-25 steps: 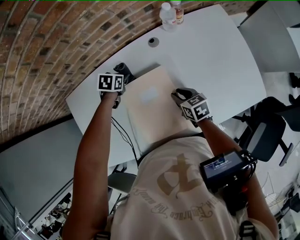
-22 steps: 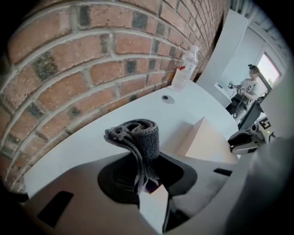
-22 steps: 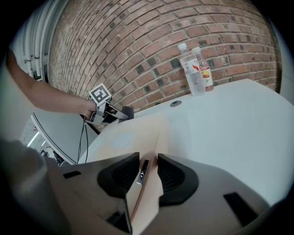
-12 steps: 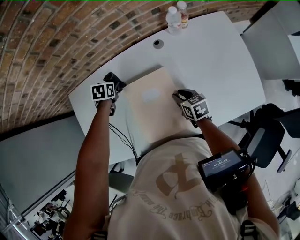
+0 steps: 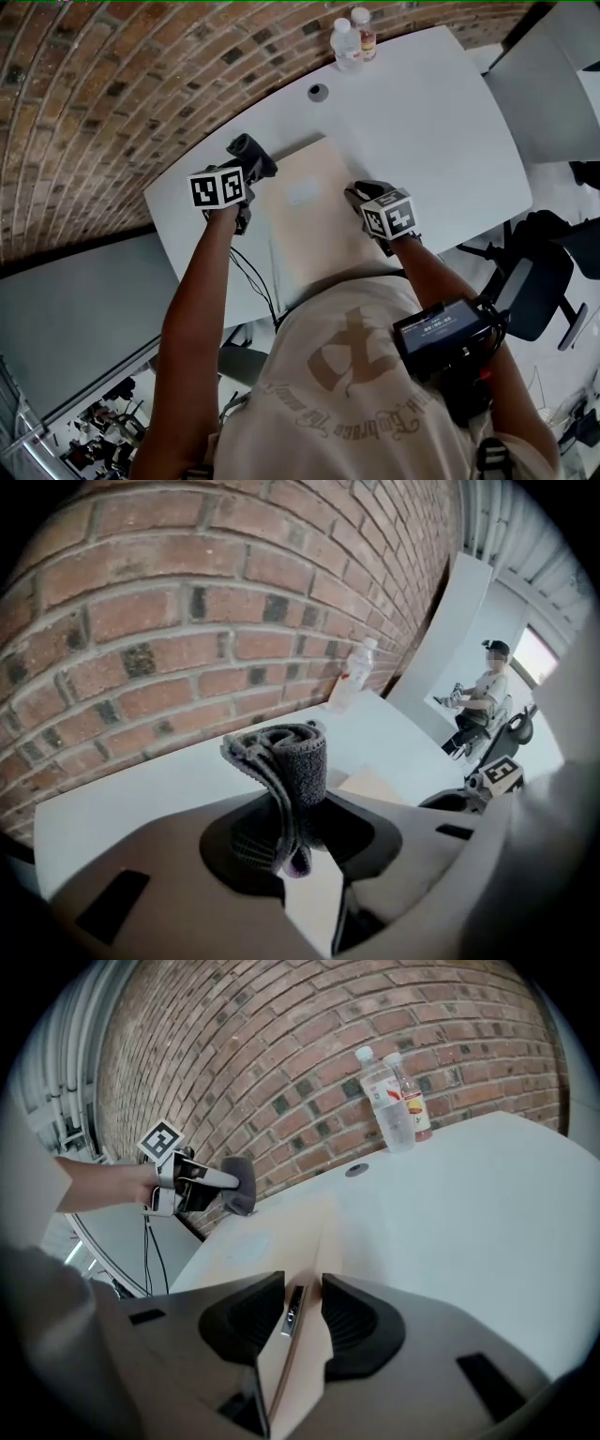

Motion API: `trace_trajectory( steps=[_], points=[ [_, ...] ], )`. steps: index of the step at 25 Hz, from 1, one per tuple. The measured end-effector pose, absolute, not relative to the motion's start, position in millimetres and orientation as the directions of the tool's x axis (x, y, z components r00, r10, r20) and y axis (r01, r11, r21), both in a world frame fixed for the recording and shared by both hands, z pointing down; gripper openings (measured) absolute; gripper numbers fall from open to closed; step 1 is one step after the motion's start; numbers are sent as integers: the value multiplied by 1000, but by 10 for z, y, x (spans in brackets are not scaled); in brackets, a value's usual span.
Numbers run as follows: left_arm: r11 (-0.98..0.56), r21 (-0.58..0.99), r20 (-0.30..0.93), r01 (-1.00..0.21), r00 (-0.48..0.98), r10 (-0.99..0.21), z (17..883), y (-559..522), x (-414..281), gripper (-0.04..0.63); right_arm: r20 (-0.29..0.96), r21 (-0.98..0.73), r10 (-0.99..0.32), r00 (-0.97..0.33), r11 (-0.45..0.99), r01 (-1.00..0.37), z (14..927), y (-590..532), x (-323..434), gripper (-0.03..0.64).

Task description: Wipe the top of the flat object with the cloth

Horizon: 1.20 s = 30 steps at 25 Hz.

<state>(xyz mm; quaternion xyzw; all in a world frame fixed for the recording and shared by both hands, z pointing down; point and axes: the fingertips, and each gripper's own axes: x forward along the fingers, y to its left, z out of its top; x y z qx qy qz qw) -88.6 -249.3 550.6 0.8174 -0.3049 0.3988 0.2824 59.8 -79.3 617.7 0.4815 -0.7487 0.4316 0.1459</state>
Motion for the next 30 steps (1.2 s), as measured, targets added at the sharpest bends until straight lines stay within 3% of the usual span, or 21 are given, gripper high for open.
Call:
trace_trajectory(
  steps=[8, 13, 30],
  points=[
    [-710, 374, 787, -596, 610, -97, 5621, -2006, 238, 112, 635, -503, -586, -504, 181, -845, 6178, -803, 589, 136],
    [-718, 402, 780, -568, 624, -56, 5778, -1911, 674, 112, 632, -497, -581, -513, 204, -843, 6174, -801, 585, 137],
    [-677, 326, 844, -659, 526, -106, 5961, -1959, 119, 112, 621, -500, -588, -519, 212, -839, 6169, -790, 606, 138]
  ],
)
